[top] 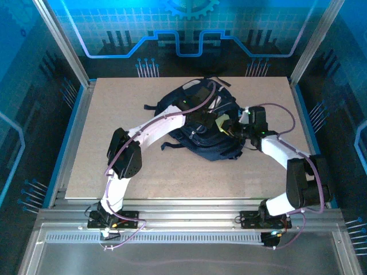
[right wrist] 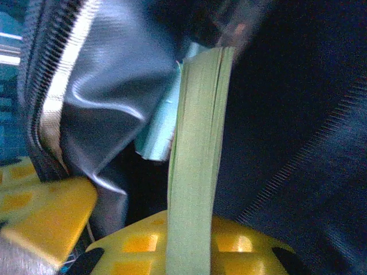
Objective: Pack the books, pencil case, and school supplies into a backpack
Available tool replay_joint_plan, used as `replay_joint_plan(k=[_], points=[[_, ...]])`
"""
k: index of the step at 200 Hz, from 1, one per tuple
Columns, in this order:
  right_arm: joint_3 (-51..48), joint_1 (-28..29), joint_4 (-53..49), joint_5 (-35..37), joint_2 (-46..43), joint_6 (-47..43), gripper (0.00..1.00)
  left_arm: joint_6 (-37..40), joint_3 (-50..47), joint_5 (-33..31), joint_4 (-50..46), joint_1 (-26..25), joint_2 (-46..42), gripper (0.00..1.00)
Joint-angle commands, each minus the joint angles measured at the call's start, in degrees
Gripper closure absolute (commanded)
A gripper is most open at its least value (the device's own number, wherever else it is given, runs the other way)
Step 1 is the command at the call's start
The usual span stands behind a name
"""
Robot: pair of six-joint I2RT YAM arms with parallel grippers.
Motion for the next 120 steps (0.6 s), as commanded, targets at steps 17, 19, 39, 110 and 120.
replay_joint_plan(k=[17,19,39,110,120], points=[[2.98,2.96,7.87,-1.45,1.42,3.19,1.00,-0.39,1.51,3.09,3.43,-0.47,-6.54,1.00],[2.98,2.99,7.82,-1.45,1.29,3.25,1.00,-0.36,1.50,3.09,3.54,-0.46,-6.55,1.00],[1.70,3.00,9.03,-1.90,0.38,4.60,1.00,-0.06,1.45,3.18,4.12,-0.45,-6.95,1.00],[-0.24,3.00,11.79,-4.64,-3.39,9.40,1.00,1.39,2.77,2.50,4.55,0.57,-6.96,1.00],[-0.41,3.00,10.24,-3.76,-4.65,8.66,1.00,1.17,2.77,2.63,4.60,0.81,-6.91,1.00]])
